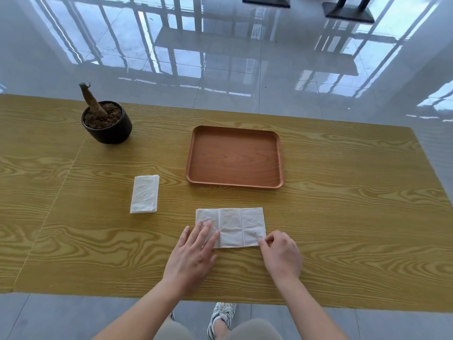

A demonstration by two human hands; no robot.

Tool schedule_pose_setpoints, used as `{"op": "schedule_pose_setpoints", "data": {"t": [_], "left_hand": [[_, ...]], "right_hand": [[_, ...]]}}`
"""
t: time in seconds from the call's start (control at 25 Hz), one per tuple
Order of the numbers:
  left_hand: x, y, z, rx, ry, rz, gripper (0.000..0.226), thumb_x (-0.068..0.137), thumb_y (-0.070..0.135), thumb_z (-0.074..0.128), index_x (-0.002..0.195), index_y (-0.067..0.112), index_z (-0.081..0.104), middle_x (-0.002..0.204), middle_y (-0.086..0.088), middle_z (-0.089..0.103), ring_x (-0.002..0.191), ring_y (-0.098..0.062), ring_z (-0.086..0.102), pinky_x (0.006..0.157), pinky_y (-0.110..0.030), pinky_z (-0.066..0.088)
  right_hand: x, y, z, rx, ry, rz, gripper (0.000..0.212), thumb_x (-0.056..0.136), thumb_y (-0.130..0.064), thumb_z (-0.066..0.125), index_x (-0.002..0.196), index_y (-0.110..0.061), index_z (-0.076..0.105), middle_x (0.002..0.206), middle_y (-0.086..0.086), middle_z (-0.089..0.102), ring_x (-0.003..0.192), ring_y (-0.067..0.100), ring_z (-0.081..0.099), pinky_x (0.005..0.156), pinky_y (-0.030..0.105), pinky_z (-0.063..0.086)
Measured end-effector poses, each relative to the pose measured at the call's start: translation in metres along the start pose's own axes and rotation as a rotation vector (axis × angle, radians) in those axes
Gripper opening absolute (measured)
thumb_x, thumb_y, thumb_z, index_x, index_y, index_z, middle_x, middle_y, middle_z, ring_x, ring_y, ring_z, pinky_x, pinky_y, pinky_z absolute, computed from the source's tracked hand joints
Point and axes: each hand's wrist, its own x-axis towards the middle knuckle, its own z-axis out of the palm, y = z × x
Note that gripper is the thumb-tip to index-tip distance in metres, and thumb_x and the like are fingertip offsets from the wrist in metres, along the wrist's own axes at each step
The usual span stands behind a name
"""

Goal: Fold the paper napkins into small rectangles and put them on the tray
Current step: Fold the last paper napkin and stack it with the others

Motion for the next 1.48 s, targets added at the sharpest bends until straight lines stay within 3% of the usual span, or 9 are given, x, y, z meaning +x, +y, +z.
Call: {"op": "schedule_pose_setpoints", "data": {"t": [0.32,0.48,0.56,0.76,0.84,1.04,1.2,1.32,1.48], "left_hand": [[0.001,0.002,0.000,-0.001,-0.047,-0.028,0.060,0.096,0.045,0.042,0.151,0.023,0.037,0.162,-0.006,0.028,0.152,-0.026,0.017,0.118,-0.048,0.012],[0.001,0.002,0.001,-0.011,-0.052,-0.035,0.060,0.095,0.045,0.042,0.151,0.024,0.038,0.162,-0.006,0.029,0.152,-0.026,0.016,0.118,-0.048,0.012],[0.000,0.001,0.003,-0.013,-0.049,-0.039,0.058,0.096,0.045,0.042,0.150,0.027,0.038,0.163,-0.006,0.027,0.152,-0.026,0.015,0.119,-0.050,0.013],[-0.002,0.002,0.004,-0.008,-0.052,-0.063,0.054,0.094,0.045,0.042,0.145,0.030,0.045,0.160,-0.009,0.033,0.150,-0.031,0.021,0.116,-0.061,0.028],[-0.002,0.003,0.005,-0.009,-0.042,-0.065,0.053,0.094,0.045,0.043,0.145,0.029,0.046,0.160,-0.010,0.033,0.150,-0.031,0.022,0.116,-0.060,0.028],[-0.002,0.002,0.005,-0.037,-0.001,-0.079,0.052,0.095,0.042,0.047,0.145,0.028,0.045,0.160,-0.010,0.032,0.151,-0.029,0.021,0.119,-0.055,0.019],[-0.004,-0.001,0.005,-0.104,0.059,-0.122,0.048,0.092,0.039,0.047,0.137,0.022,0.050,0.157,-0.011,0.038,0.150,-0.029,0.024,0.121,-0.051,0.025],[-0.007,-0.004,0.006,-0.142,0.112,-0.111,0.044,0.092,0.038,0.047,0.132,0.020,0.053,0.153,-0.011,0.043,0.148,-0.030,0.030,0.119,-0.047,0.023],[-0.012,-0.002,0.008,-0.134,0.137,-0.106,0.041,0.091,0.038,0.048,0.128,0.022,0.057,0.147,-0.011,0.051,0.142,-0.029,0.040,0.116,-0.047,0.034]], "right_hand": [[-0.001,-0.005,-0.003,0.229,0.021,0.010,0.020,0.087,-0.030,0.070,0.072,-0.028,0.058,0.073,-0.014,0.062,0.067,0.005,0.057,0.050,0.022,0.034],[0.003,-0.008,-0.008,0.588,-0.022,0.155,0.015,0.084,-0.017,0.075,0.079,-0.023,0.062,0.075,-0.004,0.070,0.057,0.014,0.066,0.060,0.042,0.059],[0.003,-0.009,-0.010,0.680,-0.025,0.174,0.017,0.084,-0.013,0.075,0.089,-0.023,0.062,0.082,0.003,0.072,0.060,0.018,0.067,0.065,0.045,0.060],[-0.002,-0.014,-0.011,0.447,0.091,-0.147,0.029,0.083,-0.015,0.076,0.102,-0.032,0.062,0.075,-0.017,0.066,0.071,-0.004,0.062,0.060,0.008,0.041],[-0.006,-0.022,-0.010,0.406,0.103,-0.257,0.031,0.083,-0.013,0.076,0.109,-0.026,0.065,0.074,-0.018,0.065,0.069,-0.003,0.062,0.060,0.005,0.040],[-0.014,-0.044,-0.002,0.280,0.111,-0.503,0.042,0.082,-0.014,0.077,0.122,-0.018,0.064,0.081,-0.016,0.064,0.077,0.010,0.062,0.068,0.027,0.051],[-0.013,-0.044,0.009,0.341,-0.084,-0.545,0.036,0.089,-0.027,0.071,0.124,-0.024,0.063,0.096,-0.016,0.069,0.093,0.007,0.063,0.080,0.031,0.053],[0.006,-0.037,0.011,0.252,0.027,-0.613,0.026,0.091,-0.010,0.068,0.115,-0.018,0.070,0.111,-0.005,0.072,0.107,0.016,0.065,0.088,0.037,0.056],[0.038,-0.036,0.007,-0.170,-0.111,-0.861,0.038,0.099,-0.011,0.052,0.135,-0.020,0.059,0.155,-0.001,0.046,0.146,0.023,0.035,0.116,0.043,0.036]]}}
